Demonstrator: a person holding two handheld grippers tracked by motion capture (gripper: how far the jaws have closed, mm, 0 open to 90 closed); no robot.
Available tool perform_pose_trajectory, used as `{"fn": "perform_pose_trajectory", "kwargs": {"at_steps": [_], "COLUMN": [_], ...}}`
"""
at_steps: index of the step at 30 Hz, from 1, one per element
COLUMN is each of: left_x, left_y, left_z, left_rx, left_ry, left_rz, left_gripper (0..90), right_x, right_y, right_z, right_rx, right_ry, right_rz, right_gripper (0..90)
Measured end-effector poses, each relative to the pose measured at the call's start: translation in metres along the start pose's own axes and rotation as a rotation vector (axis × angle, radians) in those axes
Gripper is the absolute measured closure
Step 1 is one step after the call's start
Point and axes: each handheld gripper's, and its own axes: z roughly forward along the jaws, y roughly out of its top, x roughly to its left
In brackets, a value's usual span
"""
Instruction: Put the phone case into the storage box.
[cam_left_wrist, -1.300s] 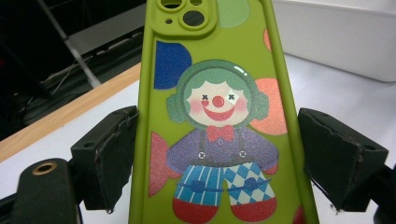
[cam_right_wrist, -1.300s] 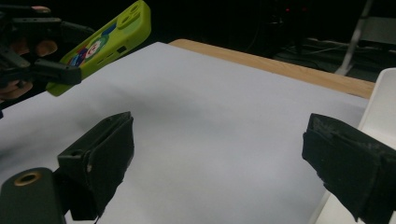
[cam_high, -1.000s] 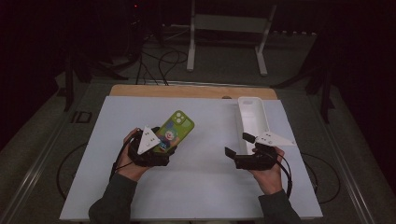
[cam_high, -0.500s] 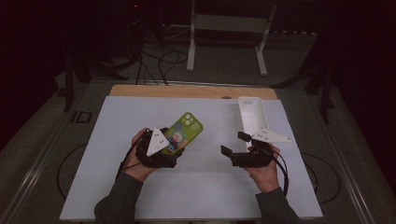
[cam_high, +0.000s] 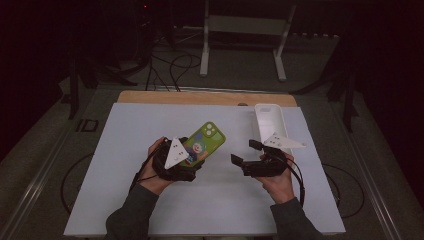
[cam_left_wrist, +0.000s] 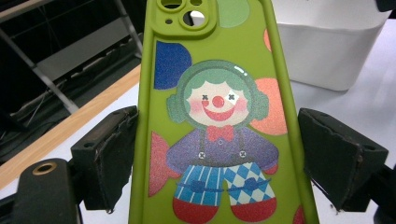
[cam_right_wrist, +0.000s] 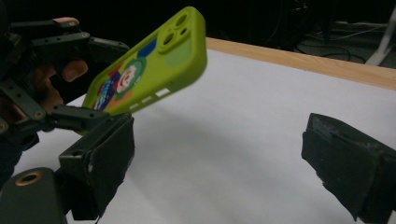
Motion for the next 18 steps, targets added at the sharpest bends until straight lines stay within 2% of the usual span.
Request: {"fn": "perform_pose_trajectory", "kwargs": {"at_steps": [8,18], "left_x": [-0.005,-0.010], "left_y": [0.003,0.005], "left_z": [0.003,0.008], "left_rx": [-0.003,-0.003], "left_ry": [-0.009,-0.026], "left_rz": [0.013,0.026], "left_gripper": [16.3,16.3], "right_x": [0.003,0.002], "right_y": [0.004,0.005], "right_z": [0.009,0.019], "right_rx": [-0.003,0.012], "right_ry": [0.015,0.059], "right_rz": [0.024,0.060], "right_gripper": [11.8,13.3]}}
